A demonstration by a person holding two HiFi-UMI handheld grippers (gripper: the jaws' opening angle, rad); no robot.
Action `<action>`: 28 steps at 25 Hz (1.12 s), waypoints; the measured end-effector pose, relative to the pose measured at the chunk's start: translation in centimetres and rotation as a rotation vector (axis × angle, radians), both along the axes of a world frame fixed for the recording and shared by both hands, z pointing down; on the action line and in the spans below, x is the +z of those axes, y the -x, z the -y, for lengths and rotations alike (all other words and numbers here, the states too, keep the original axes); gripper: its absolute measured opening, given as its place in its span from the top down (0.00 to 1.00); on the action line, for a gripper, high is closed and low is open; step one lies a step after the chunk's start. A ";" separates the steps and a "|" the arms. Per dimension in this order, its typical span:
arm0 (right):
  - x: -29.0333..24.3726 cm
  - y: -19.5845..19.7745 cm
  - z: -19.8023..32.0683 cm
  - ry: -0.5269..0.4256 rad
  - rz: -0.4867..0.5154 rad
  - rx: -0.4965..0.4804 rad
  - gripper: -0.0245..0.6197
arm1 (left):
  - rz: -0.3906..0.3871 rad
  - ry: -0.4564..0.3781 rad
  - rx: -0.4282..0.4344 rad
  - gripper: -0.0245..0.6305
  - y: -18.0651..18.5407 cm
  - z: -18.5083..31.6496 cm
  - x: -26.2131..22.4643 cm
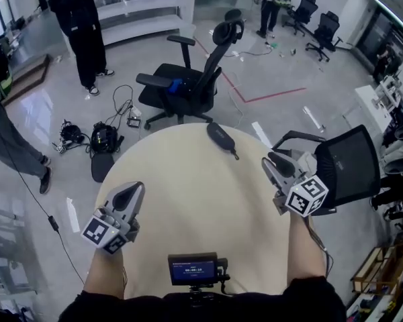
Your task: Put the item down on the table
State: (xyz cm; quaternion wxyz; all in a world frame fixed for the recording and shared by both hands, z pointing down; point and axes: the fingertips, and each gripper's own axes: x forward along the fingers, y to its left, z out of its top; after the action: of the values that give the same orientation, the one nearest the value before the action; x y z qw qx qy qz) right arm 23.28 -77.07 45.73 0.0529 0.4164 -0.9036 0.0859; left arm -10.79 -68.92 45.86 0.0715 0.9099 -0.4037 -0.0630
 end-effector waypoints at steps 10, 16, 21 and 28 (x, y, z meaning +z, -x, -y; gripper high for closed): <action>-8.8 2.0 -14.3 -0.021 0.077 0.091 0.95 | -0.043 -0.059 0.011 0.96 6.3 -11.4 -7.9; -10.4 3.7 -20.4 -0.011 0.102 0.123 0.95 | -0.026 -0.047 0.020 0.96 9.3 -15.9 -10.1; -10.5 7.3 -25.5 0.019 0.113 0.131 0.95 | -0.013 -0.036 0.046 0.96 12.4 -19.7 -11.5; -11.6 10.3 -29.5 -0.007 0.057 0.090 0.95 | -0.011 -0.086 0.083 0.96 13.5 -23.4 -13.3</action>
State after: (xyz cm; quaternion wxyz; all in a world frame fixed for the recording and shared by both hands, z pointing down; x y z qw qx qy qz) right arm 12.98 -47.58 34.15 0.0220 0.4544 -0.8852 0.0969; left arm -24.25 -45.55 32.55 0.0370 0.9277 -0.3624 -0.0823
